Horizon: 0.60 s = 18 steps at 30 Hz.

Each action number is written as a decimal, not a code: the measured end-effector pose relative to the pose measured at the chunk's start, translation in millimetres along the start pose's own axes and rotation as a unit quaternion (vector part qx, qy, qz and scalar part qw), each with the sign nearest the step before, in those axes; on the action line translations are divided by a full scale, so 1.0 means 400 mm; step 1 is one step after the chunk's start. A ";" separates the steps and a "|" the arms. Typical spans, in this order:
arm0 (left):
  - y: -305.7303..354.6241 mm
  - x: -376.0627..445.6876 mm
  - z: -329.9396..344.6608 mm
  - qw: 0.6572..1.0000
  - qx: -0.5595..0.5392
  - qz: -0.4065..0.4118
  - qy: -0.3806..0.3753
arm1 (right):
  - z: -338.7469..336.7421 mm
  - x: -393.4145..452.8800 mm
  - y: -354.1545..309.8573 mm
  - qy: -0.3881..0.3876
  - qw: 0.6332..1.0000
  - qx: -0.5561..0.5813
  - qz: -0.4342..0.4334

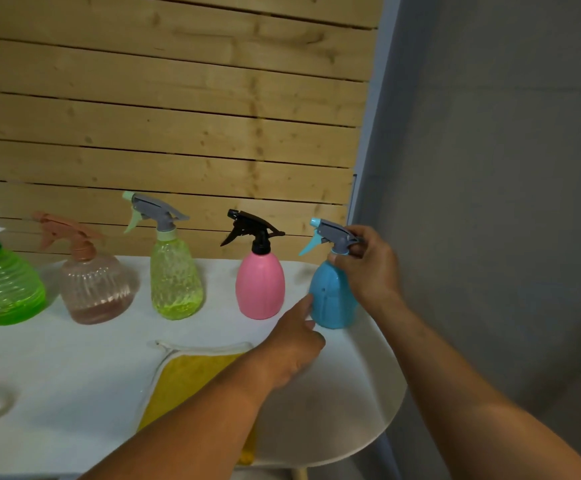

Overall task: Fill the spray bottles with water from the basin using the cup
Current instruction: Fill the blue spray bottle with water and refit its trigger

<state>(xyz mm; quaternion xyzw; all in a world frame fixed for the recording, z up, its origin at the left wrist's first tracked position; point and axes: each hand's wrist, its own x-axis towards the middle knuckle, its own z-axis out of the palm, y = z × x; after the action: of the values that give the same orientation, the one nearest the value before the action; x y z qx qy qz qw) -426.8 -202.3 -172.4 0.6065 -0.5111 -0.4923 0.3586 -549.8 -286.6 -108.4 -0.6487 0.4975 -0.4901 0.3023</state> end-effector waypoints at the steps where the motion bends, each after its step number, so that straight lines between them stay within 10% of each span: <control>1: -0.004 0.003 0.001 1.000 -0.003 -0.006 -0.001 | 0.003 0.000 0.004 0.000 1.000 0.004 0.002; 18: 0.003 0.036 -0.004 0.999 0.047 -0.016 -0.003 | 0.001 -0.014 0.012 0.008 0.999 0.033 0.018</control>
<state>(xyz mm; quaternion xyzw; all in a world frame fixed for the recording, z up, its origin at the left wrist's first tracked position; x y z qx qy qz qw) -425.4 -216.6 -174.3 0.6294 -0.5245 -0.4756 0.3204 -551.1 -283.0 -114.6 -0.6260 0.4949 -0.5055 0.3281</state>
